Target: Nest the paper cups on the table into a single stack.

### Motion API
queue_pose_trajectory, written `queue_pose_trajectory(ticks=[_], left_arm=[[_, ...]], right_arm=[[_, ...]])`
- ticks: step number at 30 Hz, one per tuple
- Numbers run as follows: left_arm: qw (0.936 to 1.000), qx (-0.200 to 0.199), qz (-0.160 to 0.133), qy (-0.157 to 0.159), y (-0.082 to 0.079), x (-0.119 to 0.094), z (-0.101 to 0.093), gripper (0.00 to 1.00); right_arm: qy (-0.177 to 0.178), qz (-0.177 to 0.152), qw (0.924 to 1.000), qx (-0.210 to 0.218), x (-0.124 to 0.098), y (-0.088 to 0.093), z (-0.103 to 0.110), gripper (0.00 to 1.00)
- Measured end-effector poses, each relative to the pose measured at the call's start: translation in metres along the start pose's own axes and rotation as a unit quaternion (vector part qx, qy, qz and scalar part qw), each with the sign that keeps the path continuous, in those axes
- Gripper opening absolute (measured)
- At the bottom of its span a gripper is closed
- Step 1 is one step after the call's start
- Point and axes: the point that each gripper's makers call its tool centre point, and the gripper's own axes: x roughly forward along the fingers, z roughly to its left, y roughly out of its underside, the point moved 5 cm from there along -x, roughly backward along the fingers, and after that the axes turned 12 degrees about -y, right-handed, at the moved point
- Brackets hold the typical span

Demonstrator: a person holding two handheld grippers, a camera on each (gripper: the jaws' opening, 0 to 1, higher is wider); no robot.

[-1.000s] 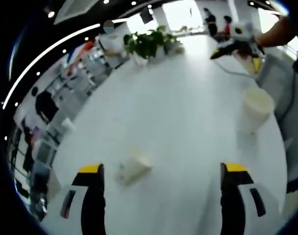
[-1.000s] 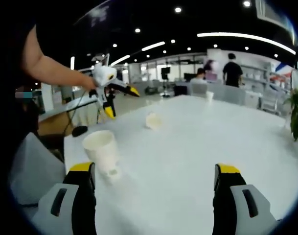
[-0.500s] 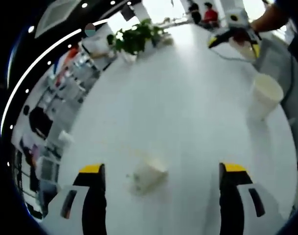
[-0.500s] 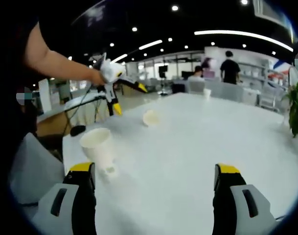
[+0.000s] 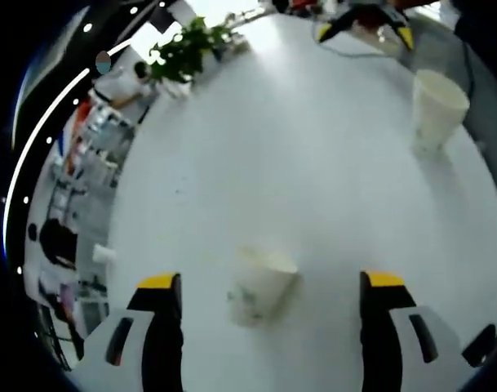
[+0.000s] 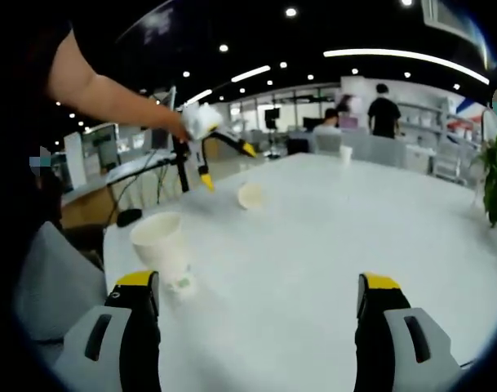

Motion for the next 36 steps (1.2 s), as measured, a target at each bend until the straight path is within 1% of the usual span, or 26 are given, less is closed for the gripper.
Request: queue_pose_trajectory(ticks=[3, 8, 9, 11, 12, 15, 17, 21, 22, 24, 26, 29, 32, 36], left_arm=[[1.0000, 0.008, 0.003, 0.002, 0.003, 0.003, 0.004, 0.86], [0.9996, 0.024, 0.012, 0.008, 0.007, 0.014, 0.003, 0.83], [0.9993, 0.031, 0.017, 0.007, 0.008, 0.017, 0.003, 0.81], [0.9964, 0.074, 0.039, 0.013, 0.014, 0.024, 0.001, 0.78], [0.9955, 0.082, 0.045, 0.014, 0.017, 0.027, 0.000, 0.76], [0.9960, 0.074, 0.045, 0.024, 0.023, 0.037, -0.002, 0.75], [0.9962, 0.069, 0.048, 0.025, 0.024, 0.039, -0.002, 0.73], [0.9960, 0.069, 0.047, 0.031, 0.022, 0.044, -0.006, 0.67], [0.9958, 0.069, 0.048, 0.034, 0.023, 0.045, -0.008, 0.65], [0.9947, 0.078, 0.053, 0.040, 0.023, 0.048, -0.013, 0.58], [0.9935, 0.086, 0.059, 0.044, 0.023, 0.050, -0.016, 0.58], [0.9931, 0.089, 0.059, 0.048, 0.023, 0.054, -0.019, 0.56], [0.9927, 0.093, 0.061, 0.048, 0.023, 0.058, -0.017, 0.54], [0.9945, 0.075, 0.057, 0.047, 0.023, 0.061, -0.017, 0.46]], right_arm=[[0.000, 0.003, 1.0000, 0.002, 0.000, 0.004, 0.000, 1.00], [0.002, 0.005, 1.0000, 0.006, -0.001, 0.008, 0.000, 1.00], [0.002, 0.005, 1.0000, 0.007, -0.002, 0.009, 0.001, 1.00], [0.003, 0.006, 0.9999, 0.011, -0.002, 0.012, 0.001, 1.00], [0.003, 0.008, 0.9999, 0.013, -0.001, 0.014, 0.002, 1.00], [0.000, 0.011, 0.9998, 0.015, 0.000, 0.016, 0.004, 1.00], [0.000, 0.013, 0.9998, 0.014, 0.001, 0.017, 0.005, 1.00], [-0.001, 0.013, 0.9998, 0.017, 0.003, 0.019, 0.005, 1.00], [-0.001, 0.013, 0.9997, 0.018, 0.003, 0.020, 0.006, 1.00], [-0.003, 0.014, 0.9997, 0.019, 0.005, 0.021, 0.008, 1.00], [-0.006, 0.015, 0.9997, 0.019, 0.007, 0.021, 0.011, 1.00], [-0.009, 0.018, 0.9996, 0.020, 0.007, 0.023, 0.012, 1.00], [-0.009, 0.020, 0.9996, 0.020, 0.007, 0.024, 0.013, 1.00], [-0.008, 0.020, 0.9995, 0.021, 0.006, 0.025, 0.013, 1.00]])
